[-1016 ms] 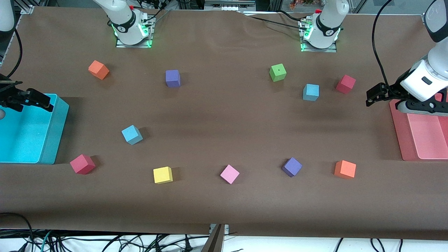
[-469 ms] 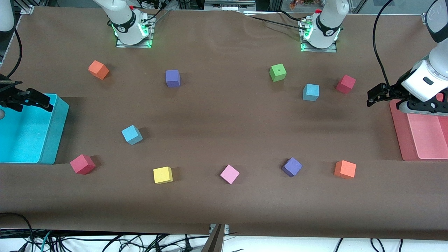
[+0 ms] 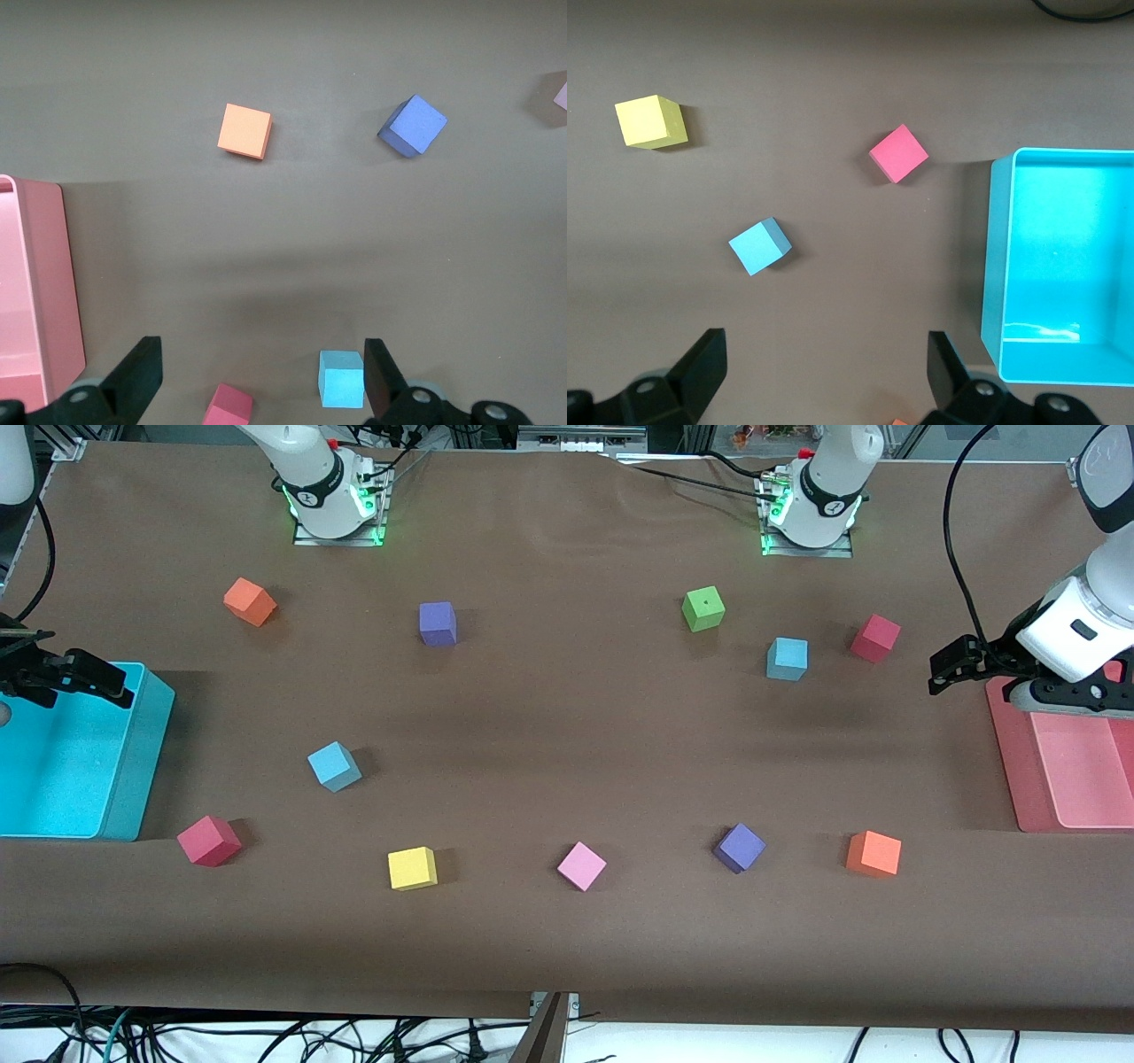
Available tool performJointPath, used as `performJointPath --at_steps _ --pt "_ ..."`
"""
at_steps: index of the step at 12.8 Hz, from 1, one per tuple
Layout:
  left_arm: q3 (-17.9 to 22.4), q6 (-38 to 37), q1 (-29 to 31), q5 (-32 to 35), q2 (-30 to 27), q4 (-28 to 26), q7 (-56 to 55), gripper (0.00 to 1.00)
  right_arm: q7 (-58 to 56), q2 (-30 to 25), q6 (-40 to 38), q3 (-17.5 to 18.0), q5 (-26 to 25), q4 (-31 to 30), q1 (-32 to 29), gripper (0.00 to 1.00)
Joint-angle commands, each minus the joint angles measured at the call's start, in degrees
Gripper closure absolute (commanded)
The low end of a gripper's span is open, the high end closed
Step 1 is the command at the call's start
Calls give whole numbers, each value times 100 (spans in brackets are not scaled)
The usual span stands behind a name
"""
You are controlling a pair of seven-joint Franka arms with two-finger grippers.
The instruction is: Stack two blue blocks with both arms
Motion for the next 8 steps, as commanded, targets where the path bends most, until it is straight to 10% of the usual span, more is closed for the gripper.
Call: performJointPath --at_steps 1,8 --pt "-12 -22 17 56 -85 -45 7 0 -16 29 -103 47 -53 114 -59 0" --pt "-12 -31 17 56 -77 -1 -1 0 -16 29 -103 47 -53 114 -67 0"
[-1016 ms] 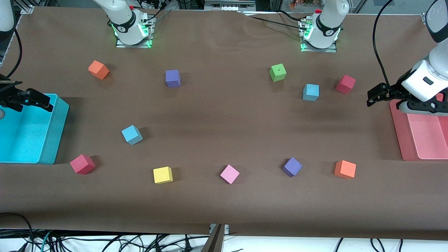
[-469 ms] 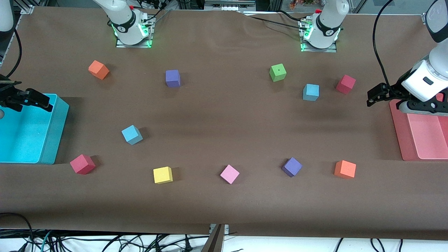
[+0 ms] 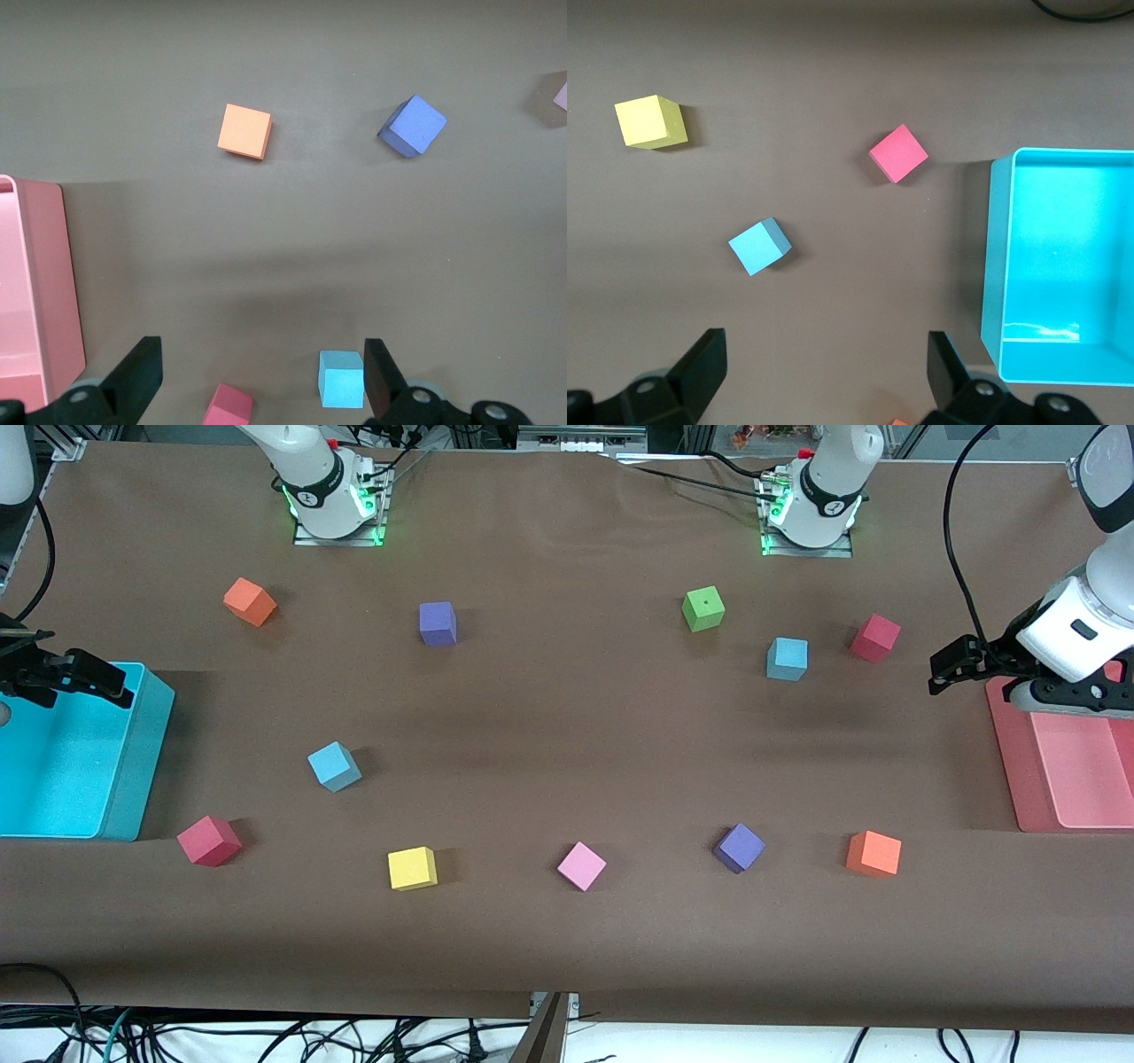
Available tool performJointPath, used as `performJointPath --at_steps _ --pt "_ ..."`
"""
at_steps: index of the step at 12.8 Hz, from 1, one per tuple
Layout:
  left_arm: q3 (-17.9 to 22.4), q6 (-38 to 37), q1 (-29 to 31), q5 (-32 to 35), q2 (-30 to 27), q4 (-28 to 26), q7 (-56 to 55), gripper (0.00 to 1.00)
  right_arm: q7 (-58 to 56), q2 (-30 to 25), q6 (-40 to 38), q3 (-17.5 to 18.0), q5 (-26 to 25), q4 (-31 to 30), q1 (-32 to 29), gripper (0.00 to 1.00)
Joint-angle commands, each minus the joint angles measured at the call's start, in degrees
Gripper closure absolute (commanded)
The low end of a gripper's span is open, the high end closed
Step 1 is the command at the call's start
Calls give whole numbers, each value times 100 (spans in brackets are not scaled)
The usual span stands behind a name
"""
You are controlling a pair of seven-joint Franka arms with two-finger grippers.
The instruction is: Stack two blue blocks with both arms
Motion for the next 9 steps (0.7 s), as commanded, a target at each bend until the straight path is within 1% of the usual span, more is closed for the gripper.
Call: performJointPath --at_steps 1,9 --pt "-12 -31 17 56 -74 -4 7 0 -16 29 -103 47 -53 114 -66 0" --pt "-12 -31 17 56 -56 -4 7 0 1 99 -112 65 -62 114 -13 0"
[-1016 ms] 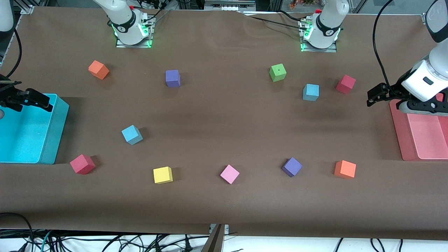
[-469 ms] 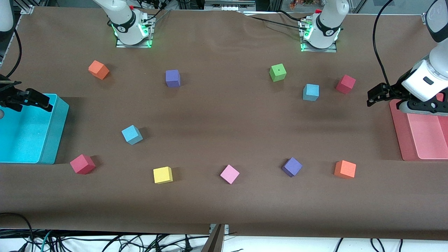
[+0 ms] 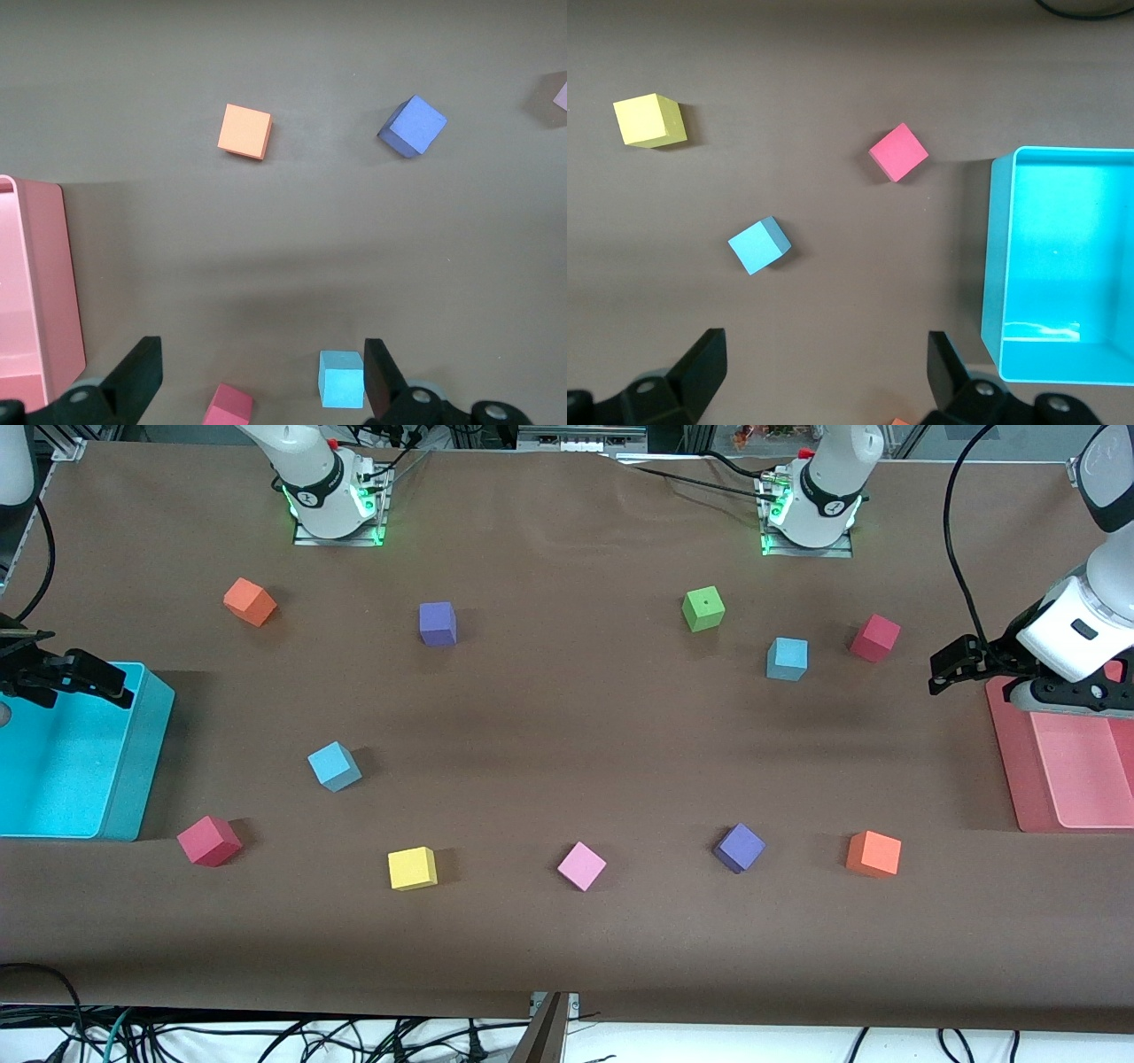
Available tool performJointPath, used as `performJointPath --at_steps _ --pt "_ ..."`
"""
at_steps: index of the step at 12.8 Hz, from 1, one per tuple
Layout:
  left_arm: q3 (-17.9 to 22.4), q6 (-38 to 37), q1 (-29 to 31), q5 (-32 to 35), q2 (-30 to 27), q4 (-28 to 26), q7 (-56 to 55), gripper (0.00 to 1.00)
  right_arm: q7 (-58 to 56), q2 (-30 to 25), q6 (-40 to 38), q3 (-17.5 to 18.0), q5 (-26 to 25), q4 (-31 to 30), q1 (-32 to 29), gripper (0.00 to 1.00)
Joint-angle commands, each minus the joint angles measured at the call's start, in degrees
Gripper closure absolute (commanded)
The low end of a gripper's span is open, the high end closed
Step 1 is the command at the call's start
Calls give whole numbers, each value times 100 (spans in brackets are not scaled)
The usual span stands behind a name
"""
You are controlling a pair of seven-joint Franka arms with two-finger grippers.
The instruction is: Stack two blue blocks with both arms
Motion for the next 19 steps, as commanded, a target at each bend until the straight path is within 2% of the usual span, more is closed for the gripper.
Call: performJointPath --at_steps 1,2,5,9,12,19 --pt "-12 -31 17 56 -57 -4 7 0 -8 79 -94 79 -44 114 13 0" --pt "-12 -31 17 56 -48 -4 7 0 1 114 -94 97 -26 53 40 0" --pt "-12 -31 17 56 -48 -4 -1 0 -95 710 -94 114 0 44 268 0" --pt "-12 -31 17 56 -48 -4 7 0 -542 1238 -42 114 9 26 786 0" --pt "-12 -31 17 56 -48 -4 7 0 -990 1633 238 123 18 -52 980 0" --pt "-12 -66 17 56 -48 -4 7 0 -1791 1722 2830 290 44 -1879 1042 0"
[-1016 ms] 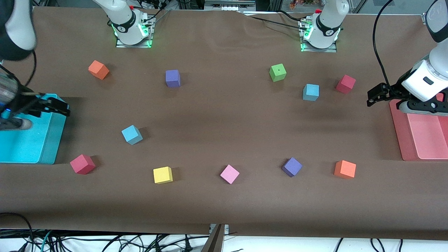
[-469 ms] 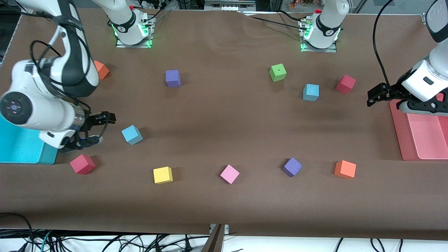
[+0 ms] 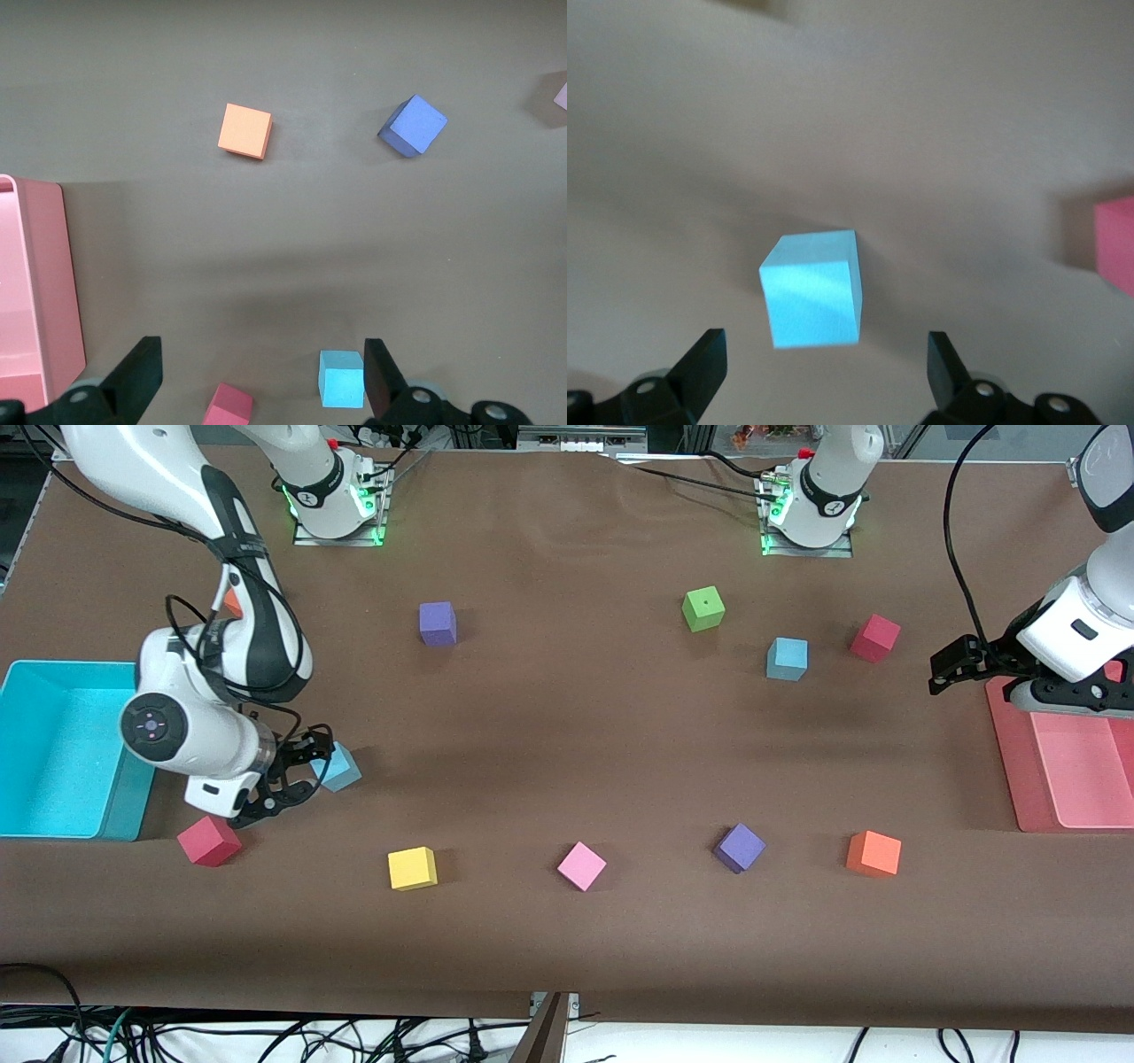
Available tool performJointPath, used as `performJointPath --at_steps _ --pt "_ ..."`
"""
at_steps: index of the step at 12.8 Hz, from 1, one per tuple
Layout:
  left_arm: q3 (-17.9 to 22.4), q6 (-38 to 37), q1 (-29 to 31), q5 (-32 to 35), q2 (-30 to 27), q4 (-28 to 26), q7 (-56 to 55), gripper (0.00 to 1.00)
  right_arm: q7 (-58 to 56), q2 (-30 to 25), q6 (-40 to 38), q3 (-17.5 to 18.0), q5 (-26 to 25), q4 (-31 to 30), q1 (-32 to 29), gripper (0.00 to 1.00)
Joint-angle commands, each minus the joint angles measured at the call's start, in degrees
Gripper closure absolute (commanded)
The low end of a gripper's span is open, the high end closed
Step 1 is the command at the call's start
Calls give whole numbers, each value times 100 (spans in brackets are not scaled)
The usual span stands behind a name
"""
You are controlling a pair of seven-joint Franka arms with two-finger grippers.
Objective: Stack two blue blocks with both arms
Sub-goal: 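Reach the right gripper down to the light blue cube and grasp it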
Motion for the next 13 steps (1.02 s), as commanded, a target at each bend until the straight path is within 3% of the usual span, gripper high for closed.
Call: performJointPath --at_steps 1,5,9,10,12,13 --pt "-13 -64 15 56 -48 -1 7 0 -390 -118 710 85 39 -629 -10 0" --pt "-22 -72 15 56 -48 -1 -1 0 -445 67 1536 112 118 -1008 -19 0" --pt "-22 -64 15 56 -48 -1 7 0 -453 207 1757 121 127 -1078 -10 1" --pt "-22 -72 15 56 -48 -1 7 0 -445 208 1784 138 127 -1096 -19 11" --pt "-22 -72 15 56 -48 -1 7 0 -366 182 1706 156 135 -1087 -10 62" --pt "-22 -72 15 56 -48 -1 7 0 -348 146 1583 156 231 -1061 -10 71"
